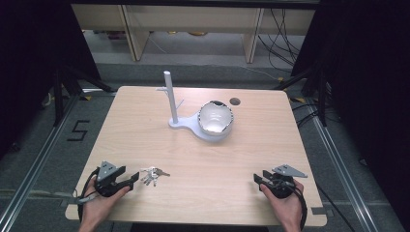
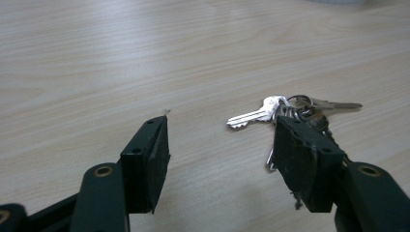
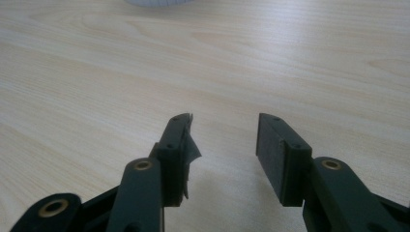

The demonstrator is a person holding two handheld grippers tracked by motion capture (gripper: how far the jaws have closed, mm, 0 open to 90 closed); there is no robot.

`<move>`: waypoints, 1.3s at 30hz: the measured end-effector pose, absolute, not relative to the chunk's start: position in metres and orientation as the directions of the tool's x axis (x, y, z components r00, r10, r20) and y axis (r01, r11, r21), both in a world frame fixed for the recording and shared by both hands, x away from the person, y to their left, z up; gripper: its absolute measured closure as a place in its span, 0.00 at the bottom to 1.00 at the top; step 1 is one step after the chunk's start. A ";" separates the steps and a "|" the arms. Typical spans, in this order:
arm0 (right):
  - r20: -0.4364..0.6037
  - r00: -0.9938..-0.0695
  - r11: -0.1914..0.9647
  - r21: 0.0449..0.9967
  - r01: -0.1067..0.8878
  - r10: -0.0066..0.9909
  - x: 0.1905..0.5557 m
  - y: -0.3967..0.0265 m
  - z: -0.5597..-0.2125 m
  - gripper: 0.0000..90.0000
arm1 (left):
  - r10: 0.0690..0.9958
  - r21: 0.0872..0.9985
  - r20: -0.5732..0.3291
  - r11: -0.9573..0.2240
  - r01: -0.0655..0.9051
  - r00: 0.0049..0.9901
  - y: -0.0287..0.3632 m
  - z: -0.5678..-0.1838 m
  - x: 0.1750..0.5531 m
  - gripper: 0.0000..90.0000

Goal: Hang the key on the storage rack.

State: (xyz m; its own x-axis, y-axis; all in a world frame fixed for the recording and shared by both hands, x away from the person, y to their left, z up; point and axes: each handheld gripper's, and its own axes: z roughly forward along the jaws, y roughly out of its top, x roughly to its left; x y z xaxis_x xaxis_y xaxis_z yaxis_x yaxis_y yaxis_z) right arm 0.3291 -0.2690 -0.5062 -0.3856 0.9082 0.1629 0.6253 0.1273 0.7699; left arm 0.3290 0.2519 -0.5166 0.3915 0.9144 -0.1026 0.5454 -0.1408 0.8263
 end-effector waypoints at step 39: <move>0.184 -0.387 0.141 0.726 0.674 0.904 0.329 -0.268 -0.495 0.71 | 0.809 0.586 -0.095 -0.425 0.690 0.580 0.192 -0.484 0.379 0.50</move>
State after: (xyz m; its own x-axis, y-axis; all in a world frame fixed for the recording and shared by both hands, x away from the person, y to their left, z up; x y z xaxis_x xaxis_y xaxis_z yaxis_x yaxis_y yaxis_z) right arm 0.3288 -0.2677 -0.4954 -0.3871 0.9036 0.1835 0.6735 0.1412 0.7256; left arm 0.3786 0.1919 -0.4835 0.5795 0.8094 -0.0954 0.6901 -0.4251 0.5856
